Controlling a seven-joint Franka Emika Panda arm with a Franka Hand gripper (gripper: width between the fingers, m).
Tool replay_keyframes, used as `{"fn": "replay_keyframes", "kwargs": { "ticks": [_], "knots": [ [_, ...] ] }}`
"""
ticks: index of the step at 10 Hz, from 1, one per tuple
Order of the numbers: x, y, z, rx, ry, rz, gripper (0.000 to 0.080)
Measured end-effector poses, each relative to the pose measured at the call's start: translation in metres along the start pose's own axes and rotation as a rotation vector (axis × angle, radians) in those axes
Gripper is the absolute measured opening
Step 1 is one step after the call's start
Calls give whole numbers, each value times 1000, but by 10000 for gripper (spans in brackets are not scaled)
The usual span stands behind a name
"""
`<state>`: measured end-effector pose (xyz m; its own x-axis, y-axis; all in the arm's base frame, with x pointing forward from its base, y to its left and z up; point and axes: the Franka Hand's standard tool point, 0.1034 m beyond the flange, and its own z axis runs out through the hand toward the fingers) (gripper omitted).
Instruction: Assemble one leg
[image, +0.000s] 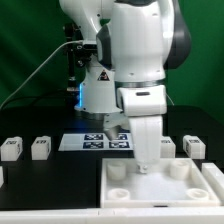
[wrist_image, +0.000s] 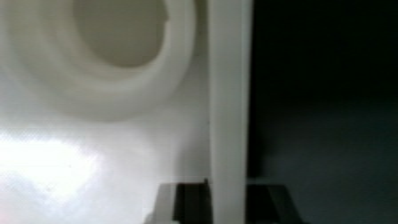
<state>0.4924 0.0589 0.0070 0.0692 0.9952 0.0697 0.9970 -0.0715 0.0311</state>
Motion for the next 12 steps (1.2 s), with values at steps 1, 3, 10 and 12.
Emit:
{"fn": "replay_keyframes", "kwargs": {
  "ticks": [1, 3, 10, 12],
  "knots": [
    [4, 3, 1, 3, -3, -2, 57],
    [4, 3, 1, 26, -13, -8, 57],
    [1, 3, 1, 25, -15, -23, 334],
    [1, 3, 1, 25, -15, -23, 607]
  ]
}}
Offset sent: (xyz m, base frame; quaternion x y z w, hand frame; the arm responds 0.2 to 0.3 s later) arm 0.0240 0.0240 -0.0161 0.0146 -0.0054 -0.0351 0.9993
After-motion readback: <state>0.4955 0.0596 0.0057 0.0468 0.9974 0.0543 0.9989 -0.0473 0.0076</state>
